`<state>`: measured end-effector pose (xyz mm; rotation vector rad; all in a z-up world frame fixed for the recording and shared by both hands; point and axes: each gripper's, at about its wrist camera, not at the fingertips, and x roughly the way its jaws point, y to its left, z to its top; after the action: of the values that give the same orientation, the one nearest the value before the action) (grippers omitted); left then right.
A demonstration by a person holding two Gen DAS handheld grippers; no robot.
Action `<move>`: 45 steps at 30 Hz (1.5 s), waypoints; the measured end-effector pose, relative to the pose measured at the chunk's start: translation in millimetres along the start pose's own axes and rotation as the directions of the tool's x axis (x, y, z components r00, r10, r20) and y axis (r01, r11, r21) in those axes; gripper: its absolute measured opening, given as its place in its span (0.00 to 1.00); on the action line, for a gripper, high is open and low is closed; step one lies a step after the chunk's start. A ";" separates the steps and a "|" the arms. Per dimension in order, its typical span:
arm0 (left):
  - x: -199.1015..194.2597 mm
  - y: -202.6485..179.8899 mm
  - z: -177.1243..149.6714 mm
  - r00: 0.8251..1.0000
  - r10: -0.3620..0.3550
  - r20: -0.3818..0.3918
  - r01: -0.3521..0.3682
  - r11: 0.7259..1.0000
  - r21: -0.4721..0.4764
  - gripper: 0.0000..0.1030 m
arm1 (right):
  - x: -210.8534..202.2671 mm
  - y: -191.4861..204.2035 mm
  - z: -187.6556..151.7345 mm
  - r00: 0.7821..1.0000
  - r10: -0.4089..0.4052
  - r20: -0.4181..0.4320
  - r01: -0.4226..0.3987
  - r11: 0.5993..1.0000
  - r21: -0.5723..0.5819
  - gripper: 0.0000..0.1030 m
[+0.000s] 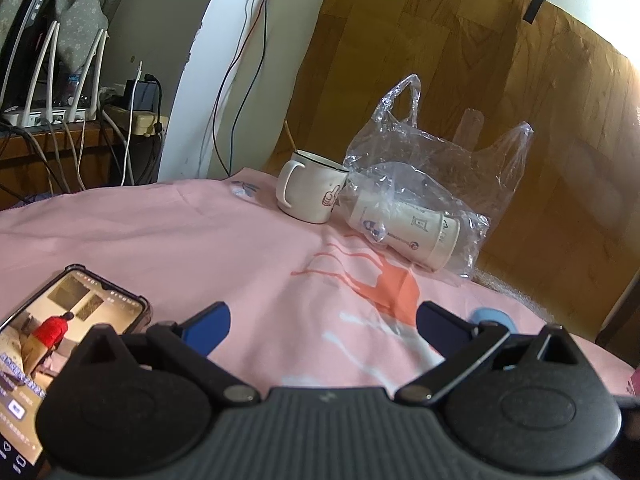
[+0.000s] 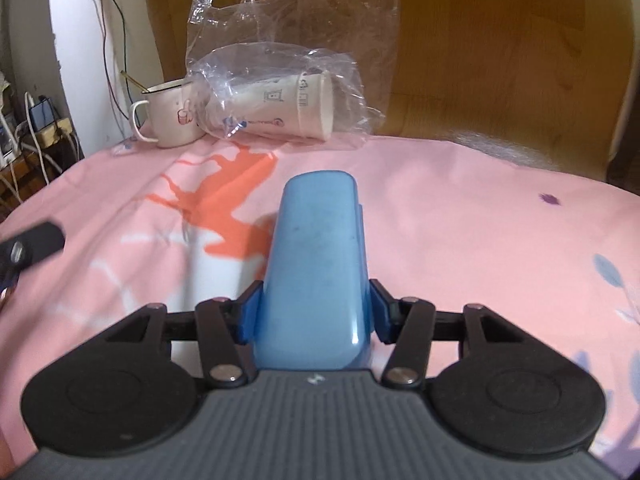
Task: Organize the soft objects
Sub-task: 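Move the right gripper to the light blue case and grasp it, then lift the blue case with the right gripper and carry it over the tin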
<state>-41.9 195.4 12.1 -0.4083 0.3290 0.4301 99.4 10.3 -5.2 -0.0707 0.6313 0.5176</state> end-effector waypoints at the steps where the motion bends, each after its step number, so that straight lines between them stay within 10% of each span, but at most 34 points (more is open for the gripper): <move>1: 0.2 -0.1 -0.1 1.000 -0.002 -0.001 0.002 1.000 0.003 1.00 | -7.5 -5.2 -5.5 1.000 0.003 0.001 -0.003 1.000 0.000 0.55; 14: 4.0 -36.7 -10.0 0.998 0.030 -0.059 -0.018 0.981 0.195 0.99 | -157.2 -94.4 -116.5 0.987 -0.155 0.048 0.146 0.978 0.148 0.55; 17: -9.9 -68.9 -22.0 0.987 -0.083 -0.139 0.114 0.965 0.235 0.99 | -180.4 -103.6 -136.7 0.972 -0.225 0.073 0.208 0.960 0.190 0.55; 20: -30.7 -124.9 -39.0 0.925 -0.256 -0.281 0.340 0.887 0.313 0.99 | -194.3 -110.3 -154.6 0.951 -0.293 0.094 0.269 0.939 0.213 0.55; 22: -44.1 -162.1 -49.6 0.835 -0.373 -0.405 0.507 0.808 0.301 0.99 | -198.1 -118.9 -160.4 0.948 -0.299 0.104 0.265 0.929 0.257 0.56; 26: -57.8 -229.2 -75.2 0.594 -0.483 -0.643 0.727 0.664 0.173 0.99 | -207.5 -131.1 -170.4 0.948 -0.289 0.130 0.237 0.919 0.316 0.57; 28: -62.1 -254.0 -89.1 0.538 -0.482 -0.691 0.759 0.633 0.149 0.99 | -209.4 -130.4 -174.4 0.949 -0.284 0.139 0.232 0.925 0.302 0.58; 34: -64.7 -286.2 -134.9 0.453 -0.408 -0.793 0.781 0.610 0.133 0.77 | -213.2 -121.0 -187.8 0.944 -0.274 0.182 0.236 0.949 0.208 0.55; 36: -72.9 -288.0 -143.5 0.470 -0.421 -0.776 0.799 0.576 0.172 0.71 | -212.5 -116.9 -188.4 0.939 -0.283 0.197 0.244 0.949 0.201 0.55; 38: -75.6 -290.0 -144.9 0.427 -0.439 -0.790 0.823 0.551 0.139 0.71 | -214.1 -116.5 -184.9 0.933 -0.283 0.224 0.237 0.948 0.212 0.55; 45: -93.7 -312.4 -96.3 0.470 -0.525 -0.710 0.842 0.508 0.181 0.70 | -231.6 -136.9 -138.7 0.852 -0.341 0.398 0.281 0.938 0.202 0.55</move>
<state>1.0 -138.2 61.7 -0.0926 0.8088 -0.6834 -68.9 -241.2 4.5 0.0698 0.2118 0.1594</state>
